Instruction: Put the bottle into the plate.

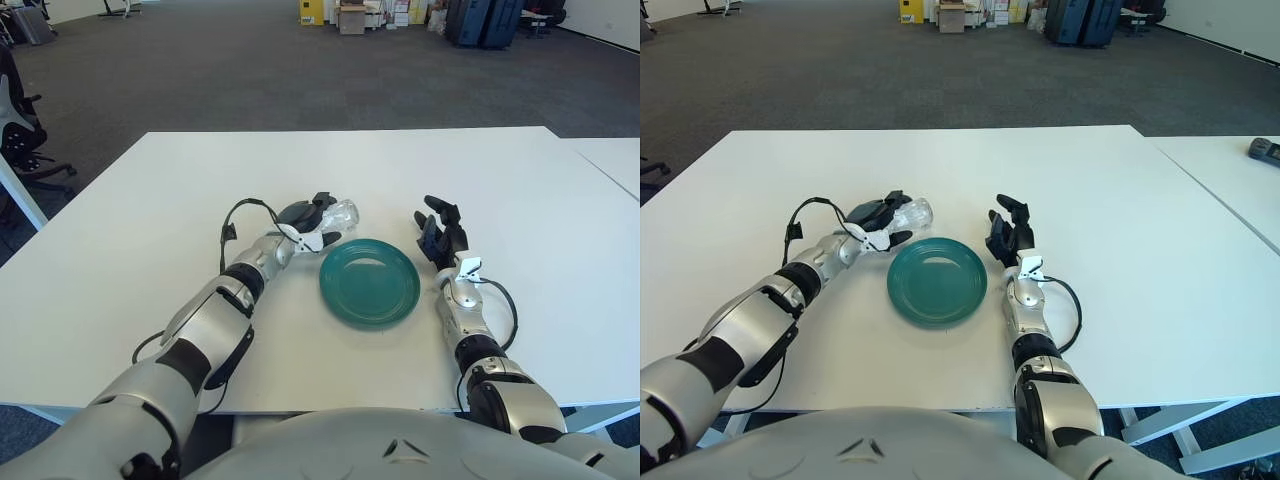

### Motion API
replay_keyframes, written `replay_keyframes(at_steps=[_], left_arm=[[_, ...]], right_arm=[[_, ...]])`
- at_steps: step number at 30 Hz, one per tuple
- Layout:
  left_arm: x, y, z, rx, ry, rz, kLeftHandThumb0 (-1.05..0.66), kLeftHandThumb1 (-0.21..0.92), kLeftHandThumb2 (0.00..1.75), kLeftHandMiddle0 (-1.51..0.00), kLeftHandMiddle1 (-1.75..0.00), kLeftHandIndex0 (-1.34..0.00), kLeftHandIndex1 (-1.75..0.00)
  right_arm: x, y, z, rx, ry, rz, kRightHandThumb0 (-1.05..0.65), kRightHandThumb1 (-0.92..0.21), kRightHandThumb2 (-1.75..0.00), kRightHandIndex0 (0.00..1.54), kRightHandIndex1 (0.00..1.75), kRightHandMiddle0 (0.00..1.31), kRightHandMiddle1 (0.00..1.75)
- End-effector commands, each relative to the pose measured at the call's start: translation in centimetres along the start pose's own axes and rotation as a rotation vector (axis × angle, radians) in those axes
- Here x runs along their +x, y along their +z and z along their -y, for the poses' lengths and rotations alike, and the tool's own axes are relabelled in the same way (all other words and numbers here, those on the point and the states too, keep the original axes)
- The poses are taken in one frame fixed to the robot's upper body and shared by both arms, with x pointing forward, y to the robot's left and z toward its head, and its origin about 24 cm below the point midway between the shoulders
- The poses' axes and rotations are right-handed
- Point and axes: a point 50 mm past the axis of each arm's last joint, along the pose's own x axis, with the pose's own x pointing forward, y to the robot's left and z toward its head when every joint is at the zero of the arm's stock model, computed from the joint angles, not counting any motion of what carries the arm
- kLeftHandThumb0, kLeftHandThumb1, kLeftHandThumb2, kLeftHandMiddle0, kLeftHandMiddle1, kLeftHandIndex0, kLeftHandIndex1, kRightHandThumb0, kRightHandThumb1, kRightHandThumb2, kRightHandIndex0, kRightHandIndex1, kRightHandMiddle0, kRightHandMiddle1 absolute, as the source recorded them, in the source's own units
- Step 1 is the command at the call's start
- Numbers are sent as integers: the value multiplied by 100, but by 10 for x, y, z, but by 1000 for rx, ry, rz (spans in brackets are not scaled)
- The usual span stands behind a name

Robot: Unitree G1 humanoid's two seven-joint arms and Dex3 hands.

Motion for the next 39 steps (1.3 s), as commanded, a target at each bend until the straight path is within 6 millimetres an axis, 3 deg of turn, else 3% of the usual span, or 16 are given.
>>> replay_keyframes(at_steps=[1, 10, 24, 32, 35, 39], left_arm=[[-8, -10, 17, 62, -43, -58, -83, 89, 28, -81, -170, -5, -170], [-7, -11, 19, 192, -28, -109, -82, 80, 20, -105, -174, -10, -174], [-4, -11, 12, 398, -47, -98, -80, 74, 25, -110, -175, -24, -151], [-4, -14, 5, 478, -56, -51, -71, 57, 58, -110, -175, -32, -156], [-5, -14, 3, 500, -56, -36, -52, 53, 79, -110, -175, -53, -152], [-6, -14, -1, 536, -31, 0, -47, 44, 100, -109, -175, -60, -158]], right_arm=[[-20, -27, 7, 19, -32, -127, -74, -92, -92, 57, 8, 0, 100], [-20, -26, 8, 30, -25, -122, -74, -92, -95, 58, 9, 0, 101], [-21, -23, 7, 24, -16, -97, -78, -92, -100, 59, 10, 2, 103], [-21, -23, 7, 32, -15, -90, -77, -92, -102, 60, 11, 5, 103], [-21, -23, 7, 33, -15, -89, -78, -92, -103, 60, 12, 6, 103], [-22, -23, 7, 40, -12, -88, -78, -92, -104, 61, 13, 7, 104]])
